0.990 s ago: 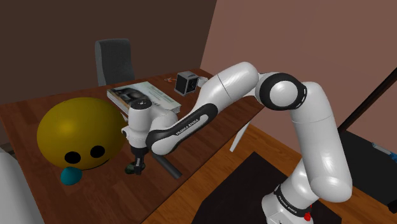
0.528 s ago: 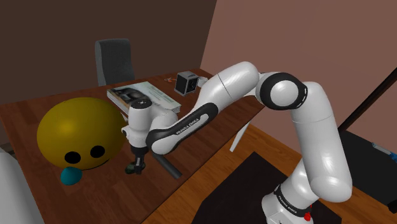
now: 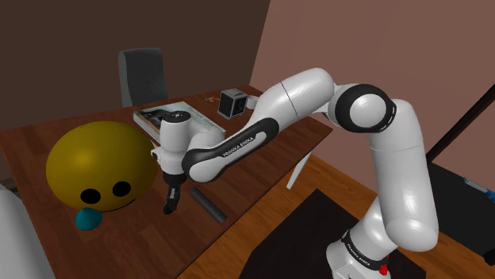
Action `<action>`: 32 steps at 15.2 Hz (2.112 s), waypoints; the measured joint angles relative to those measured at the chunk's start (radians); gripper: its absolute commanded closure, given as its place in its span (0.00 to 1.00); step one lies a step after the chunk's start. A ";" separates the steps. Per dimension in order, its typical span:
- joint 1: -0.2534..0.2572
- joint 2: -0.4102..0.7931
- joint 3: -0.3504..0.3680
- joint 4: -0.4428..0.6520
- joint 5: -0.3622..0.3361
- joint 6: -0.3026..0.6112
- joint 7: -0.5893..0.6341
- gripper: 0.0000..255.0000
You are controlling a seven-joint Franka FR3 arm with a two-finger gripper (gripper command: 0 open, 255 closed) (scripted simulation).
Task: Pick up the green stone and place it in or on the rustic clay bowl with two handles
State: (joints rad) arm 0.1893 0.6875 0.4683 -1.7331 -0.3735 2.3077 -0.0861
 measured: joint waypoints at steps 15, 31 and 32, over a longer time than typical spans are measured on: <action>-0.034 -0.121 0.052 0.020 0.066 -0.134 -0.037 1.00; -0.128 -0.194 0.058 0.065 0.118 -0.240 -0.161 1.00; -0.147 -0.196 0.054 0.067 0.121 -0.244 -0.186 1.00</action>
State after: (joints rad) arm 0.0426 0.4913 0.5220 -1.6663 -0.2522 2.0638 -0.2719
